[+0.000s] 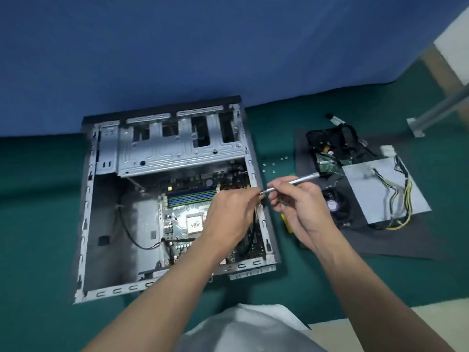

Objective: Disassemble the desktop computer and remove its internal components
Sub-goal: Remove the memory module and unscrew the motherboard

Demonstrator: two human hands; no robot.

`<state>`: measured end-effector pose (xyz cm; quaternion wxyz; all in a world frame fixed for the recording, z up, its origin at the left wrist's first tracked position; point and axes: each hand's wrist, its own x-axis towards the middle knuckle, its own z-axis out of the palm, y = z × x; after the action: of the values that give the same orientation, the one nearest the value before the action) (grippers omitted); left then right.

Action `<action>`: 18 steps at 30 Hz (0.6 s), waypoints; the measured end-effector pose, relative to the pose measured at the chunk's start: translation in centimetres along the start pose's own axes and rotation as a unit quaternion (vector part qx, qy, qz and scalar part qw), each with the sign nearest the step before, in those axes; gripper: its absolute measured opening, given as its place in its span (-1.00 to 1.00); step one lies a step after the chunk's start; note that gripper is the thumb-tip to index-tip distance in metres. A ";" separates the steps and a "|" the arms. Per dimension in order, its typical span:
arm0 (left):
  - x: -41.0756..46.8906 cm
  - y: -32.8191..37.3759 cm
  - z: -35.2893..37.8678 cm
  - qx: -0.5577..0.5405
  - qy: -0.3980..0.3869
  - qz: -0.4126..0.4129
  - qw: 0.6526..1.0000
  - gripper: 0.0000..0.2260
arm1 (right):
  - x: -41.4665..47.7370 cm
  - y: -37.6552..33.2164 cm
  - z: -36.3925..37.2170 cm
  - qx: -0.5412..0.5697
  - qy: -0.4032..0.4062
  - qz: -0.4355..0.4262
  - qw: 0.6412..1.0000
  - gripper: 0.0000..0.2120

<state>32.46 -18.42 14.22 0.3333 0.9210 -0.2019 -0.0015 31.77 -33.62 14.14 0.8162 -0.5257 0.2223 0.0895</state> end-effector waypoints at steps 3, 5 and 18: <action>0.5 0.9 1.1 0.035 0.017 -0.019 0.999 -0.86 | 0.7 -0.4 -1.9 0.063 0.046 -0.009 0.997 -0.81; 0.9 1.8 1.8 0.066 0.032 -0.013 0.997 -0.91 | 1.4 -0.4 -2.8 0.155 0.083 0.015 0.984 -0.72; 2.3 2.6 6.1 0.169 -0.019 -0.032 0.985 -0.95 | 5.3 3.1 -4.0 0.414 0.150 0.111 0.891 -0.72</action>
<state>32.80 -24.80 11.37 0.1688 0.9699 -0.1757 0.0049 34.19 -36.27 7.78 0.9016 -0.1193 0.4158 -0.0002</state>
